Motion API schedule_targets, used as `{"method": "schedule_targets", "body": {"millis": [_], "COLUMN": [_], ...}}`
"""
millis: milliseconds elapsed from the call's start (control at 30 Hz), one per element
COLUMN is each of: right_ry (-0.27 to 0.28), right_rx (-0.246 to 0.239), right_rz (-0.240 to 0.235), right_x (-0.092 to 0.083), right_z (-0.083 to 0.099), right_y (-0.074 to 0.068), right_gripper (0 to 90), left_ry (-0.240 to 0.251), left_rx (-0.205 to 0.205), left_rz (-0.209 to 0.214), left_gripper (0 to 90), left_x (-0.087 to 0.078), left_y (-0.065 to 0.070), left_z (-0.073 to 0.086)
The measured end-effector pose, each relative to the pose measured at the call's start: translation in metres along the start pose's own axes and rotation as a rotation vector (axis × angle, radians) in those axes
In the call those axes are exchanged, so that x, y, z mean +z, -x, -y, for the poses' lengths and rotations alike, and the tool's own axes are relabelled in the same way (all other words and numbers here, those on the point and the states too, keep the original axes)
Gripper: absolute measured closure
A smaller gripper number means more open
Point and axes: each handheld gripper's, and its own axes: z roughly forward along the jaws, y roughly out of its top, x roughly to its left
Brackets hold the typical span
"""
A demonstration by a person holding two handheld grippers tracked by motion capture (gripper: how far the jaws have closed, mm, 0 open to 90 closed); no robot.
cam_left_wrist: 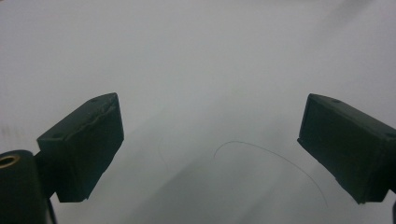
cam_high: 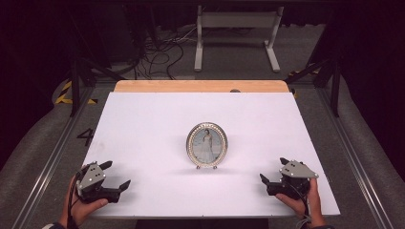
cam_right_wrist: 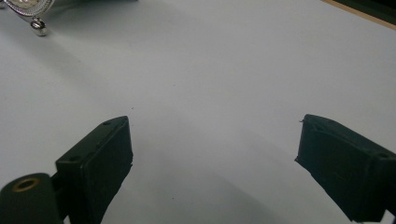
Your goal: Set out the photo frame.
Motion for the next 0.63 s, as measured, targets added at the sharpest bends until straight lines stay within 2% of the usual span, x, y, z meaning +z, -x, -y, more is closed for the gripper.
{"method": "schedule_targets", "body": {"millis": [400,633], "right_ry": [-0.006,-0.005], "right_rx": [-0.006,0.013], "right_rz": [-0.002,-0.004], "right_x": [0.0014,0.0021], "right_z": [0.0004,0.0014], "right_y": [-0.0007,0.001], "right_gripper": [10.0,10.0], "left_ry": [-0.004,-0.006], "left_rx": [0.002,0.001], "left_rz": [0.004,0.011], "left_gripper": [6.9,7.0], "left_x": [0.0006,0.0028], "left_y": [-0.0002,-0.0009], "left_z": [0.0002,-0.0005]}}
